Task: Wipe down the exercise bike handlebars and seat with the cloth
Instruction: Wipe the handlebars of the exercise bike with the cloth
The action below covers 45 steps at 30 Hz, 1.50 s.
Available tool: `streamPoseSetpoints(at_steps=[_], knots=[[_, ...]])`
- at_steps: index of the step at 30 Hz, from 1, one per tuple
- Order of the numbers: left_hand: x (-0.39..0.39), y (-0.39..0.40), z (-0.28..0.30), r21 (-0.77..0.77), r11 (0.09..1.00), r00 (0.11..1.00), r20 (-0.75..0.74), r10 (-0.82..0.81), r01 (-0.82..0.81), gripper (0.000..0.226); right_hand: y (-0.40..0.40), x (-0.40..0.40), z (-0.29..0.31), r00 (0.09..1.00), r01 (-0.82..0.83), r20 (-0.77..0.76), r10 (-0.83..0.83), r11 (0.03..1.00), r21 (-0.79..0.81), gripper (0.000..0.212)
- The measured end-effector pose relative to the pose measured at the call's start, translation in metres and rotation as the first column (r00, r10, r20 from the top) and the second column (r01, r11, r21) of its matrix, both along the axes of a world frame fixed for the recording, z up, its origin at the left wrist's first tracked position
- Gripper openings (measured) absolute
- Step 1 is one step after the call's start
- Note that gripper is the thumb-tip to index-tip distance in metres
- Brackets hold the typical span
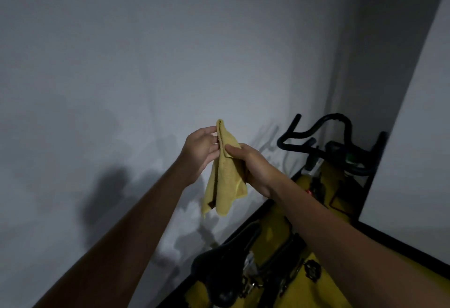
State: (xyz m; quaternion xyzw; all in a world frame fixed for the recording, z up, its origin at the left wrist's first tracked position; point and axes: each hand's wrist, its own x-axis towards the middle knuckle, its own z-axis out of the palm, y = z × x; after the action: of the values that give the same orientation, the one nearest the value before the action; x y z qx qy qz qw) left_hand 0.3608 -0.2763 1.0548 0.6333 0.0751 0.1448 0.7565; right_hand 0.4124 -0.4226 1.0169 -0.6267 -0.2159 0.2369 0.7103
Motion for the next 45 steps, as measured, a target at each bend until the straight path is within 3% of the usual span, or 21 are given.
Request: streamPoseSetpoints(at_steps=[3, 6, 9, 12, 15, 18, 20, 27, 35, 39, 41, 45], knots=[[0.034, -0.023, -0.007, 0.219, 0.971, 0.996, -0.012, -0.094, 0.094, 0.035, -0.028, 0.032, -0.009, 0.985, 0.127, -0.117, -0.124, 0.992, 0.024, 0.033], [0.076, -0.040, -0.012, 0.487, 0.873, 0.998, 0.055, -0.014, -0.015, 0.029, -0.054, 0.067, -0.012, 0.955, 0.216, -0.227, -0.188, 0.971, 0.106, 0.033], [0.121, -0.056, -0.015, 0.643, 0.759, 0.995, 0.081, 0.063, -0.100, 0.051, -0.079, 0.098, -0.008, 0.922, 0.275, -0.332, -0.200, 0.941, 0.197, 0.035], [0.168, -0.067, -0.014, 0.599, 0.785, 0.985, -0.143, -0.092, 0.160, 0.075, -0.105, 0.130, -0.005, 0.895, 0.314, -0.403, -0.191, 0.912, 0.265, 0.039], [0.214, -0.087, -0.014, 0.494, 0.794, 0.934, -0.214, -0.285, 0.355, 0.050, -0.131, 0.162, -0.002, 0.901, 0.326, -0.388, -0.197, 0.895, 0.303, 0.052], [0.255, -0.117, -0.017, 0.444, 0.798, 0.913, -0.207, -0.353, 0.409, 0.036, -0.156, 0.187, 0.002, 0.932, 0.276, -0.301, -0.202, 0.933, 0.230, 0.068], [0.278, -0.137, -0.019, 0.428, 0.794, 0.902, -0.216, -0.375, 0.432, 0.036, -0.171, 0.205, 0.001, 0.951, 0.263, -0.206, -0.231, 0.954, 0.146, 0.063], [0.358, -0.188, -0.031, 0.452, 0.823, 0.938, -0.156, -0.308, 0.346, 0.034, -0.217, 0.295, -0.018, 0.884, 0.456, -0.138, -0.446, 0.888, 0.057, 0.058], [0.468, -0.219, -0.056, 0.443, 0.883, 0.988, -0.075, -0.136, 0.155, 0.032, -0.266, 0.433, -0.040, 0.860, 0.491, -0.101, -0.499, 0.866, -0.096, 0.022], [0.512, -0.225, -0.062, 0.546, 0.836, 0.998, -0.068, -0.015, 0.050, 0.038, -0.284, 0.498, -0.043, 0.884, 0.446, -0.058, -0.463, 0.875, -0.189, 0.016], [0.530, -0.226, -0.063, 0.586, 0.810, 0.997, -0.063, 0.040, 0.005, 0.034, -0.291, 0.526, -0.042, 0.906, 0.405, -0.043, -0.422, 0.890, -0.210, 0.022], [0.556, -0.228, -0.066, 0.682, 0.729, 0.994, -0.029, 0.107, -0.058, 0.021, -0.292, 0.565, -0.045, 0.940, 0.335, 0.007, -0.342, 0.915, -0.225, 0.008]])
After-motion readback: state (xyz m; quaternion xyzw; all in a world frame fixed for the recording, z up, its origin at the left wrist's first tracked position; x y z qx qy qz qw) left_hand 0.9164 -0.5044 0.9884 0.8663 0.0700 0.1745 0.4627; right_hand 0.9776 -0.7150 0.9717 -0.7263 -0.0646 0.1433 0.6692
